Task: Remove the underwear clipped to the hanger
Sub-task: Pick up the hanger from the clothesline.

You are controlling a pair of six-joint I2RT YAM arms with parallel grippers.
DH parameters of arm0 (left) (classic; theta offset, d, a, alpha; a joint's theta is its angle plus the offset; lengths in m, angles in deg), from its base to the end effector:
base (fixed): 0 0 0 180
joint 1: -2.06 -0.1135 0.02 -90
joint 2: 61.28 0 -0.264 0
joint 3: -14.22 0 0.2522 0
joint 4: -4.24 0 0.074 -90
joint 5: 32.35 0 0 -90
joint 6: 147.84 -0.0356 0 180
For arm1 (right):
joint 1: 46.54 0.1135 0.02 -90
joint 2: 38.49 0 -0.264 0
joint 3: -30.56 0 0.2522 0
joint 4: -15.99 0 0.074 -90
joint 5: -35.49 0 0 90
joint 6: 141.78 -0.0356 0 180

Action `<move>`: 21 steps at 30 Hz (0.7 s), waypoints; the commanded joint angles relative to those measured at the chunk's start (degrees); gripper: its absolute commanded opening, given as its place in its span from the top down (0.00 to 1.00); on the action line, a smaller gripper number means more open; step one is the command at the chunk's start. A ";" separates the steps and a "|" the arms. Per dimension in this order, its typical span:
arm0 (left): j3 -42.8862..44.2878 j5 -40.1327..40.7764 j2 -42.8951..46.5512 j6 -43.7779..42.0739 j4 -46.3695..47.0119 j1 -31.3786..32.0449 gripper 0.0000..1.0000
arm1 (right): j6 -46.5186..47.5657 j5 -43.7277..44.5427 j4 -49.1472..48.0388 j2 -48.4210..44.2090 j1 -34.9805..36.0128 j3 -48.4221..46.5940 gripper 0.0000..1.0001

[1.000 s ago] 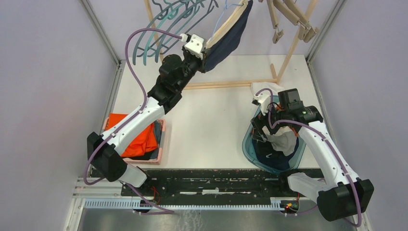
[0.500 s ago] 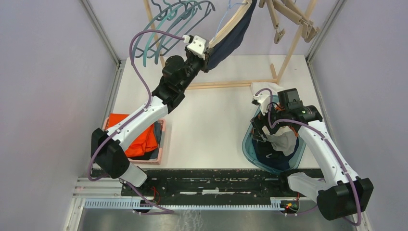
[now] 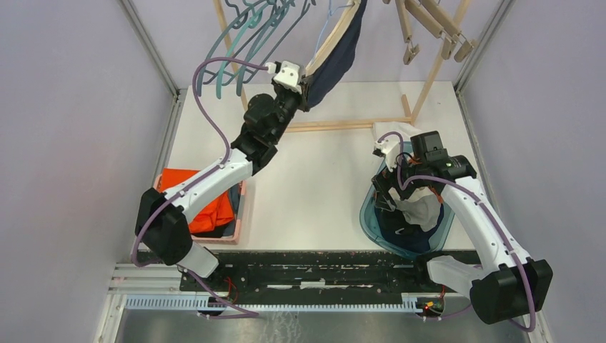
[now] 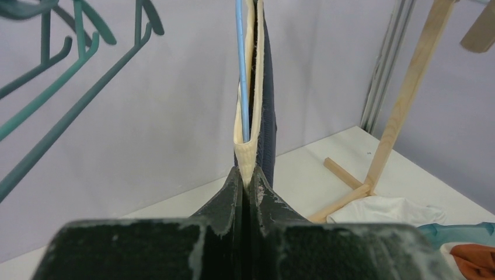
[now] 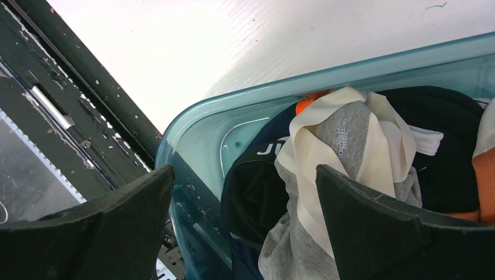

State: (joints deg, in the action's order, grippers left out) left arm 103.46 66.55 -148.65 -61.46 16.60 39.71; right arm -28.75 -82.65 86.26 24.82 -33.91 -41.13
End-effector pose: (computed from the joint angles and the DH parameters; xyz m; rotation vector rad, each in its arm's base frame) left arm 0.2930 -0.2191 0.4123 0.3441 1.2913 -0.4011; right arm 0.1921 0.0602 0.2932 -0.9346 2.3823 0.5795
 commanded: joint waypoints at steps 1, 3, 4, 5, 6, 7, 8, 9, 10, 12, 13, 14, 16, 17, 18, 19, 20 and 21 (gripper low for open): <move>-3.99 4.35 1.85 -1.31 16.15 0.40 0.97 | 0.96 0.46 -1.41 0.81 -0.34 0.18 0.00; -3.81 4.02 1.30 -1.78 17.78 0.41 0.97 | 1.08 0.58 -1.27 1.46 -0.40 0.11 0.00; -3.65 3.90 0.92 -1.68 18.45 0.41 0.97 | 1.14 0.69 -1.19 1.58 -0.39 0.10 0.00; -3.45 3.56 0.54 -2.12 19.36 0.46 0.97 | 1.15 0.79 -1.19 1.70 -0.46 0.10 0.00; -3.38 3.33 0.13 -2.64 20.43 0.63 0.97 | 1.21 0.85 -1.16 1.66 -0.56 0.18 0.00; -3.71 2.92 -0.17 -3.36 22.00 0.82 0.97 | 1.22 0.90 -1.16 1.66 -0.62 0.19 0.00; -4.56 2.88 -0.40 -4.17 24.63 1.00 0.97 | 1.20 0.90 -1.26 1.66 -0.66 0.28 0.00; -5.80 2.60 -0.57 -5.42 27.97 1.23 0.97 | 1.27 0.89 -1.23 1.69 -0.73 0.22 0.00; -7.57 2.43 -0.68 -6.69 31.88 1.53 0.97 | 1.27 0.89 -1.18 1.65 -0.75 0.27 0.00; -11.83 1.52 -0.93 -8.12 41.28 1.84 0.97 | 1.30 0.89 -1.16 1.69 -0.87 0.23 0.00; -13.92 1.42 -1.02 -8.54 45.71 2.01 0.97 | 1.29 0.89 -1.12 1.68 -0.85 0.22 0.00; -15.15 0.82 -0.81 -9.43 47.49 2.21 0.97 | 1.32 0.89 -1.15 1.65 -0.85 0.30 0.00; -15.71 0.99 -0.13 -10.03 45.91 2.34 0.97 | 1.31 0.83 -1.07 1.73 -0.85 0.27 0.00; -15.76 1.39 0.18 -9.86 45.16 2.34 0.97 | 1.30 0.81 -1.08 1.77 -0.85 0.30 0.00; -16.11 1.21 0.47 -9.98 44.63 2.34 0.97 | 1.27 0.81 -0.99 1.80 -0.89 0.23 0.00; -16.41 0.95 0.83 -10.49 43.89 2.43 0.97 | 1.31 0.74 -0.97 1.78 -0.85 0.26 0.00; -16.85 0.91 1.14 -10.65 43.10 2.51 0.97 | 1.27 0.72 -0.96 1.78 -0.85 0.27 0.00; -16.99 0.89 1.57 -10.62 42.03 2.52 0.97 | 1.31 0.65 -0.96 1.74 -0.85 0.25 0.00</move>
State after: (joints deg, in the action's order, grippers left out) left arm 86.67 67.89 -149.83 -68.50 51.79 41.94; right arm -28.27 -81.60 86.30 26.79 -34.61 -40.80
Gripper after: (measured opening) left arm 0.059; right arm 0.999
